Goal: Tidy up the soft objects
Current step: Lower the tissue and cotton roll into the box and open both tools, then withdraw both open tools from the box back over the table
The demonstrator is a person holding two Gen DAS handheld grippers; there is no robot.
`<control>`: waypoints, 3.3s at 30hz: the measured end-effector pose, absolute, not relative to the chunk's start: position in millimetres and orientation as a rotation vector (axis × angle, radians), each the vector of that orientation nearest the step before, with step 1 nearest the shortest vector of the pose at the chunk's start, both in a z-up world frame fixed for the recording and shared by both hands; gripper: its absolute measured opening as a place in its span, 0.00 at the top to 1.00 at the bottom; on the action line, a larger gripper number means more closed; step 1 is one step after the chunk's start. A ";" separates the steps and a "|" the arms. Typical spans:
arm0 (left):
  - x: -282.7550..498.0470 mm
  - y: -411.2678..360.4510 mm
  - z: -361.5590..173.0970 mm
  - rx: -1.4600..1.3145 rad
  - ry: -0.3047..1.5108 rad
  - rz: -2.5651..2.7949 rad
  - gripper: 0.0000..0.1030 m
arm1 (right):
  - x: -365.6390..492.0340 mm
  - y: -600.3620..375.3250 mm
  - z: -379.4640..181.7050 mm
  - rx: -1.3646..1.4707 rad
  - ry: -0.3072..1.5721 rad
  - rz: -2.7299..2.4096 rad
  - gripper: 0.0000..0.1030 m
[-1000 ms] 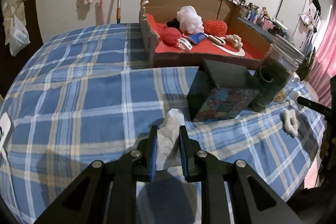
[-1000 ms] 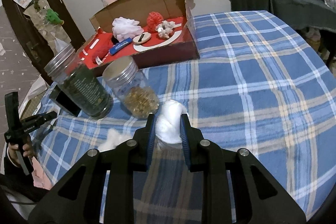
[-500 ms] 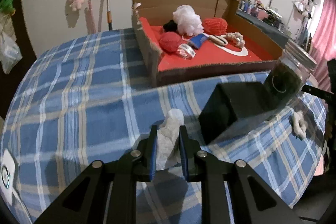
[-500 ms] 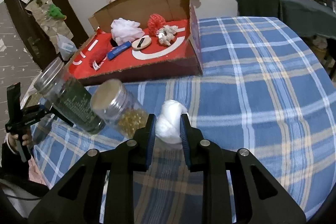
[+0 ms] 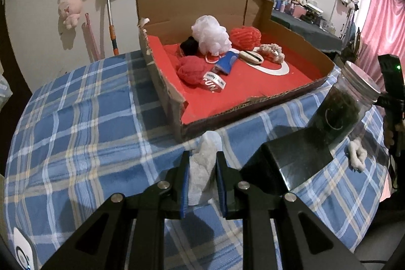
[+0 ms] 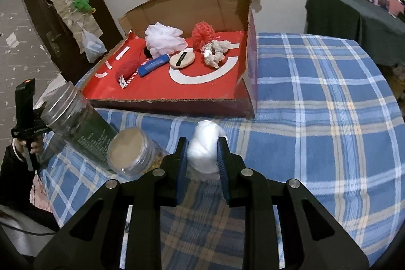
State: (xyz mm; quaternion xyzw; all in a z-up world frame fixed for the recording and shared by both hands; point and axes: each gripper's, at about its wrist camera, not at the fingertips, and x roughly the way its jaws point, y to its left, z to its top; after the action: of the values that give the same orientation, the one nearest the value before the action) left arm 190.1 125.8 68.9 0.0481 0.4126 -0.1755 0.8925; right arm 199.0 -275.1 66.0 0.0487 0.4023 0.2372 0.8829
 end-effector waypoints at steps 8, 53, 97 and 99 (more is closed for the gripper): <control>195.7 121.1 80.9 0.109 0.850 -0.413 0.81 | 206.9 -270.7 80.0 0.087 0.827 0.561 0.79; 347.7 -23.3 71.9 0.227 1.095 -0.480 0.80 | 357.9 -149.7 61.5 -0.110 1.136 0.597 0.78; 436.4 28.3 79.9 0.501 1.045 -0.227 0.45 | 358.0 -166.7 64.2 -0.071 1.116 0.586 0.33; 442.9 23.6 77.3 0.536 1.038 -0.223 0.46 | 356.8 -167.5 64.2 -0.070 1.116 0.587 0.33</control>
State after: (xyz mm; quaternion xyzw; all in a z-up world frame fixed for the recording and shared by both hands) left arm 442.9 23.6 77.3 0.2527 0.4891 -0.1049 0.8282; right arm 356.8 -167.5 64.2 -0.0329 0.5218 0.2745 0.8070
